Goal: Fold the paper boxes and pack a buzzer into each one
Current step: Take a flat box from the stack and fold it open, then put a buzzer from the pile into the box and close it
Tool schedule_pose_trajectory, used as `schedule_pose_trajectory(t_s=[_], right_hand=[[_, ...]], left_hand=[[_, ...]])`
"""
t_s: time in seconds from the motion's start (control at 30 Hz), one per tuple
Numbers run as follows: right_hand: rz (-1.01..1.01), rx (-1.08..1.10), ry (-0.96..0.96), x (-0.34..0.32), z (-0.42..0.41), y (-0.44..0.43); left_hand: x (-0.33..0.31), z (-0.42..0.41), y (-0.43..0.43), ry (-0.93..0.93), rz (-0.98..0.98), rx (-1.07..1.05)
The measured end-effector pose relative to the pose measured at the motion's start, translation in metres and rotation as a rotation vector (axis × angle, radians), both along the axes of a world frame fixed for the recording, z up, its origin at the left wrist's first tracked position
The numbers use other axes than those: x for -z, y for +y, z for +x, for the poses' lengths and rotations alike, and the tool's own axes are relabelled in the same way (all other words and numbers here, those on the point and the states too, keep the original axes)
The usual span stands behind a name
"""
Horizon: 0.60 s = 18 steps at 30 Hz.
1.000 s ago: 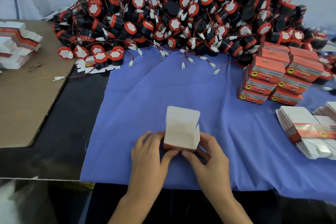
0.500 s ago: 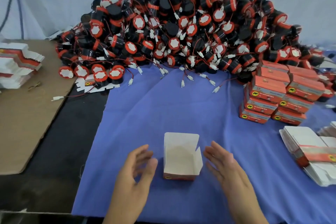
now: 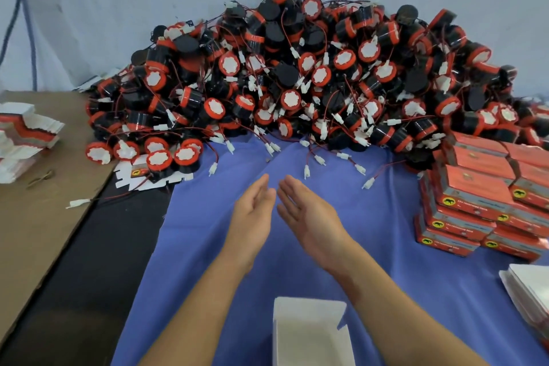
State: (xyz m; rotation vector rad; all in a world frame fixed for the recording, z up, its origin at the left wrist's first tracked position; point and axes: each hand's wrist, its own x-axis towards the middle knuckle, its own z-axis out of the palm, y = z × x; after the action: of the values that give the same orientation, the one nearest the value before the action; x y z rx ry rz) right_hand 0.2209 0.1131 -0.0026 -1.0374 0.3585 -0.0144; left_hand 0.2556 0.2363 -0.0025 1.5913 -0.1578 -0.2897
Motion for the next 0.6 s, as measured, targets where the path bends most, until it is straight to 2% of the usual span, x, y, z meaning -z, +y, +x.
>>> schedule_pose_trajectory(t_s=[0.17,0.37,0.47,0.6], right_hand=[[-0.031,-0.017,0.003,-0.012,0.104,0.01],[-0.211,0.123,-0.099,-0.036,0.221,0.001],[-0.248,0.088,-0.024,-0.038,0.251,-0.005],[-0.286,0.074,-0.038,-0.029,0.256,-0.007]], left_hand=[[-0.004,0.086,-0.033,-0.03,0.032,-0.108],[-0.023,0.193,-0.057,-0.253,0.131,-0.354],[-0.028,0.233,-0.059,-0.233,0.258,-0.324],[-0.024,0.245,-0.056,-0.238,0.312,-0.284]])
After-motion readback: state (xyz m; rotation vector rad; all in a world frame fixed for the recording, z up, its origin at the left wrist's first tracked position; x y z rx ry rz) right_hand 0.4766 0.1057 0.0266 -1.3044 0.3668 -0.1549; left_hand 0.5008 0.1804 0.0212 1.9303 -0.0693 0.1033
